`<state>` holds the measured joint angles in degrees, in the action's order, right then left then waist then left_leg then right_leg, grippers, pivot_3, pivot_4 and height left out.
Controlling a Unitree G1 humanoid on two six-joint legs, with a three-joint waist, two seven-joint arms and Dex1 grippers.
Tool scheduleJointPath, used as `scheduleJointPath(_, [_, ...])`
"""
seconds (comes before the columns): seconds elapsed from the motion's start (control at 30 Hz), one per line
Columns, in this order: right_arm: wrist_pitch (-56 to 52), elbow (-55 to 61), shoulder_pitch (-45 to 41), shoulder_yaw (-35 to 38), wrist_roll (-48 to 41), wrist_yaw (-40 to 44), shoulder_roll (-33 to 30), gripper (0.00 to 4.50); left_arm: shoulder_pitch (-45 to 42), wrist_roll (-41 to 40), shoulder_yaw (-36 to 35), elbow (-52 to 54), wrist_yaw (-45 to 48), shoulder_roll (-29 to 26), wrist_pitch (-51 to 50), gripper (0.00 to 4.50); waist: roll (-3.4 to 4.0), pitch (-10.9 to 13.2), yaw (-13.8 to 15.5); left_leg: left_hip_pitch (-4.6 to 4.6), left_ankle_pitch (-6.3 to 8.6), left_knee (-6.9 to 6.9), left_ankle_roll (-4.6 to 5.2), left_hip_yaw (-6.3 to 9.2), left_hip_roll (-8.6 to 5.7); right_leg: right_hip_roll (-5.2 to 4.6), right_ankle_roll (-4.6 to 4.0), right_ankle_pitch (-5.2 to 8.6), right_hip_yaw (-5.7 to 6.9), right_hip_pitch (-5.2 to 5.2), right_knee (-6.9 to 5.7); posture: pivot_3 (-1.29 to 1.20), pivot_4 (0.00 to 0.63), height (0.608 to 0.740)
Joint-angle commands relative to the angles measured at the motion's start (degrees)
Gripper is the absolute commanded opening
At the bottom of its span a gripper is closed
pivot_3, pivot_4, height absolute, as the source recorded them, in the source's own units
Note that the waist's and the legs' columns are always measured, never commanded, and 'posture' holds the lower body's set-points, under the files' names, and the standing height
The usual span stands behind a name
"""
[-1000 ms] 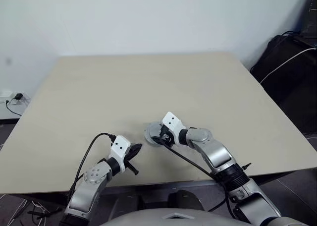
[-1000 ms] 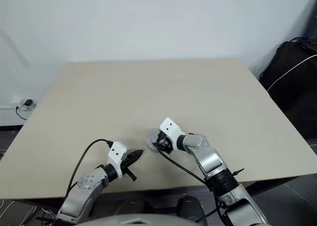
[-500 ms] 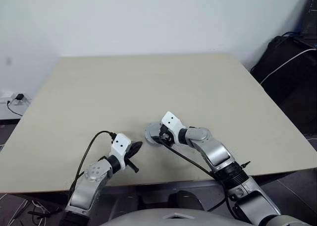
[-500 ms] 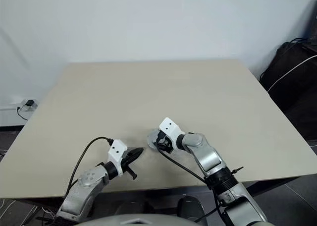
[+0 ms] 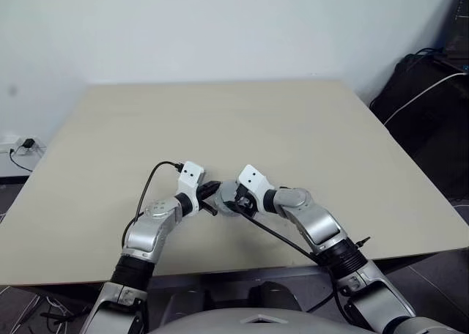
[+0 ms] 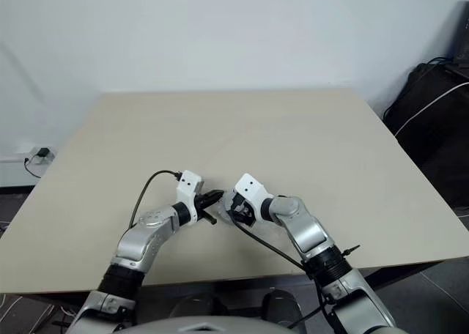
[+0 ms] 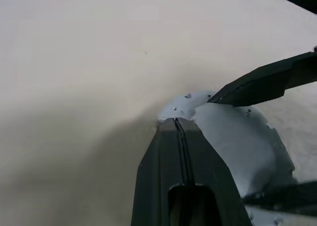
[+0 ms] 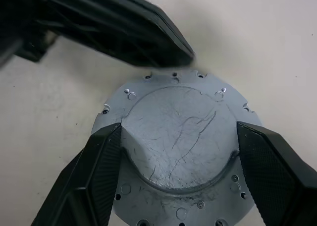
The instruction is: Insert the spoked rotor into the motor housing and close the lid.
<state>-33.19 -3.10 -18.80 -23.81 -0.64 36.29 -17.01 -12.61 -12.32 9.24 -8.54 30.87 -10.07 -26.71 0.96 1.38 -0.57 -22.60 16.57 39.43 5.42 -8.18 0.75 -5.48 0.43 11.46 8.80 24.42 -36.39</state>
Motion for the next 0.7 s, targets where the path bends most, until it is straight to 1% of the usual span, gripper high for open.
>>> scheduleJointPath(0.03, [-1.02,-0.21,-0.23,0.69,1.16,-0.87,-0.67,3.21,-2.42,0.06,0.30,-0.94,0.15,0.53,-1.77,0.00,0.00,0.00,-0.01,0.00,0.00,0.00,0.00,0.00,0.00,0.00,0.00,0.00,0.00,0.00,0.00,0.00,0.000,0.740])
scheduleJointPath(0.2, [-1.14,0.29,0.18,0.94,1.09,-1.15,-0.76,3.21,-3.39,1.83,2.18,-1.83,-0.27,0.41,-5.18,0.00,-0.01,-0.02,0.07,0.01,0.00,0.02,-0.01,0.02,0.00,-0.01,-0.02,0.00,0.00,0.00,-0.02,0.00,0.000,0.740])
scheduleJointPath(0.33, [-1.18,0.69,0.71,1.01,0.89,-1.31,-0.78,3.21,-3.38,1.74,2.94,-1.10,0.37,0.07,-7.66,0.00,-0.05,-0.06,0.07,0.01,0.00,0.06,-0.01,0.02,-0.03,-0.07,-0.05,0.02,-0.04,-0.01,-0.02,0.00,0.000,0.740])
scheduleJointPath(0.7, [-1.56,1.75,2.22,2.09,0.22,-1.84,-1.40,3.21,-2.04,2.22,3.89,0.17,0.45,-1.46,-9.63,0.00,-0.07,-0.11,0.22,0.00,0.04,0.05,0.04,0.04,-0.05,-0.11,-0.14,0.07,-0.07,-0.02,0.03,0.00,0.000,0.740])
